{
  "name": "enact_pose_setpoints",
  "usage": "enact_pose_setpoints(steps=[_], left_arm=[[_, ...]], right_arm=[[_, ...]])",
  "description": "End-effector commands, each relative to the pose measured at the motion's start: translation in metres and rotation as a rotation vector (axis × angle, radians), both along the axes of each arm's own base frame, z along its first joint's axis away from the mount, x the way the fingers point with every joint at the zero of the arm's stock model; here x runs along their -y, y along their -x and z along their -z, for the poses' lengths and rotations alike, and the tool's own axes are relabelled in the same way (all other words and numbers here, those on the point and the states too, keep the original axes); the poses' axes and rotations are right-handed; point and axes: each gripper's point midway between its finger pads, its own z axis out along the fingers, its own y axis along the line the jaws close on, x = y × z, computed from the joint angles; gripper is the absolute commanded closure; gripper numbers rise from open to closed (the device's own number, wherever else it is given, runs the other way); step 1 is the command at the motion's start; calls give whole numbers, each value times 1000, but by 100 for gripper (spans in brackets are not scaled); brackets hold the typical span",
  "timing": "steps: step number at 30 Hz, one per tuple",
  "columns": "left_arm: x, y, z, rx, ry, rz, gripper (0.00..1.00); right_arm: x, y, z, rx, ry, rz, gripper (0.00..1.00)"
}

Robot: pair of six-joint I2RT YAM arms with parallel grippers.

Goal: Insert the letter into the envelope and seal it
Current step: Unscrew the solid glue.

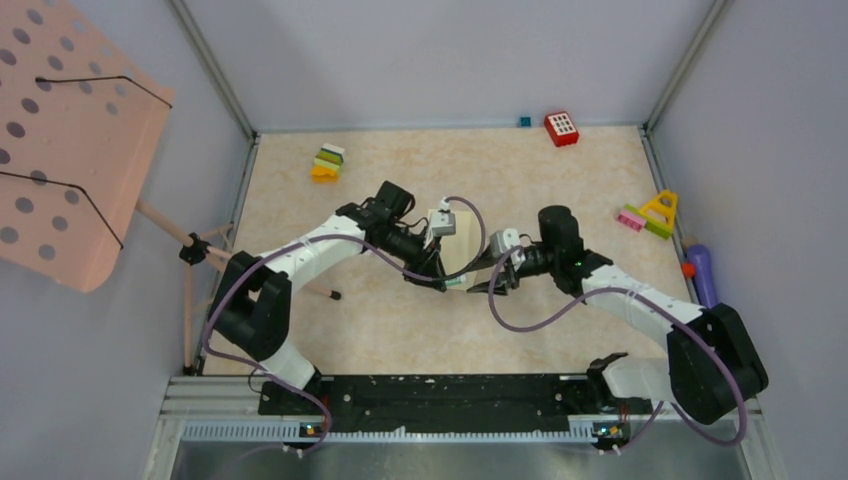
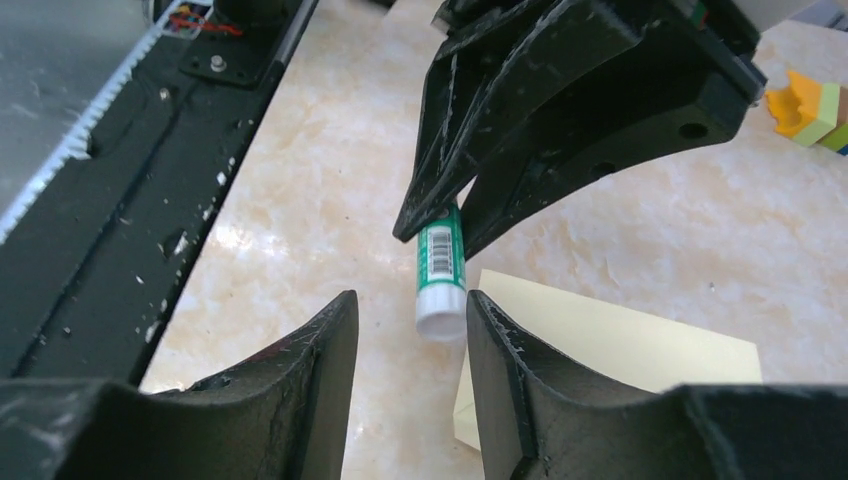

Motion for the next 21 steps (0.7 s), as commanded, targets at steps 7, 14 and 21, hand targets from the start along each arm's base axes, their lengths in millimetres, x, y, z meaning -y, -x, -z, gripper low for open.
enact_pose_setpoints(steps=[7,14,21], left_arm=[[5,12,-25,-13,88,81,100],[6,13,-24,-17,87,85,100],[6,12,-25,-19,85,83,100]], right_arm=[[1,-9,3,229,-25,-29,60],[-1,-5,-2,203,-49,-37,65],[-3,4,0,201,-54,-79,69]])
